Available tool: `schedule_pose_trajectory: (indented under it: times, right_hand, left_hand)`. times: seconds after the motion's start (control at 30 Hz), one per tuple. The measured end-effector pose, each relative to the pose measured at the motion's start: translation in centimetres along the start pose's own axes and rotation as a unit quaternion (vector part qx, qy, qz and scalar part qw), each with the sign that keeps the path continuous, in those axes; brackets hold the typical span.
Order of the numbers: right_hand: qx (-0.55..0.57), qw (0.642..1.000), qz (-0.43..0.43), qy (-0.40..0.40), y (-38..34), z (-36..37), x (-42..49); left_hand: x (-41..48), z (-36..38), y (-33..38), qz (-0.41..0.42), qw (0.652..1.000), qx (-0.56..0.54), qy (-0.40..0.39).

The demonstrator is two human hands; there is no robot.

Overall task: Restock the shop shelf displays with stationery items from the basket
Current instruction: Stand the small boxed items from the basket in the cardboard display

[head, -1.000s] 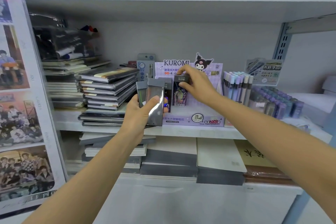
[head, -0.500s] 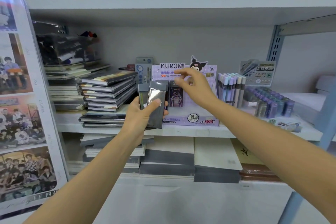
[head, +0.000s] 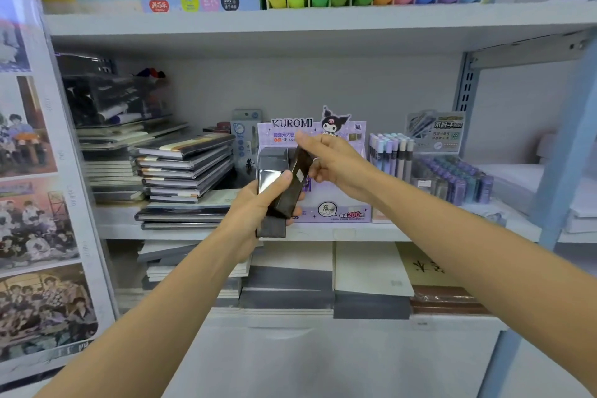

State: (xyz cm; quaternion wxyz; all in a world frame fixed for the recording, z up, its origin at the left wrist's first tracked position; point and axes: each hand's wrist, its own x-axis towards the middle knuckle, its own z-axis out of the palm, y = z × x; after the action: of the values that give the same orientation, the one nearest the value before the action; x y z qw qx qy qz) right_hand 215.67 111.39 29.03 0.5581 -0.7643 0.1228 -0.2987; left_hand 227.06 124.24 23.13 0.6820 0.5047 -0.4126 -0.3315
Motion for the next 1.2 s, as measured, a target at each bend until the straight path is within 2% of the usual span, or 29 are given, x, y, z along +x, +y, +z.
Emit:
schedule_pose_trajectory:
  times: [0.07,0.23,0.33,0.4,0.53,0.8,0.97,1.2]
  right_hand:
    - [-0.038,0.999,-0.002,0.016,-0.3,0.0,-0.1]
    - [0.042,0.998,0.005,0.038,-1.1,-1.1,0.3]
    - [0.0,0.998,-0.002,0.07,-1.0,-1.8,0.7]
    - [-0.02,0.994,-0.037,0.101,-0.9,-2.4,1.0]
    - [-0.157,0.972,-0.101,0.144,-0.5,-3.4,1.6]
    - [-0.29,0.94,-0.129,0.124,2.1,-2.2,2.5]
    - [-0.321,0.93,-0.136,0.12,3.3,-1.4,3.1]
    - [-0.39,0.91,-0.121,0.068,2.2,-1.4,4.5]
  left_hand:
    - [0.0,0.3,0.2,0.001,1.0,0.004,0.0]
    - [0.1,0.4,0.5,-0.002,0.998,-0.043,0.041]
    - [0.3,0.1,0.6,0.01,0.995,-0.036,0.087]
    - [0.3,-0.2,0.8,0.027,0.992,-0.061,0.111]
    - [0.1,-0.8,0.8,0.045,0.989,-0.054,0.127]
    - [-0.1,-1.4,0.2,0.049,0.989,-0.025,0.138]
    - [0.1,-1.9,-0.3,0.046,0.991,-0.009,0.127]
    - [0.2,-2.1,-0.9,0.048,0.993,0.001,0.108]
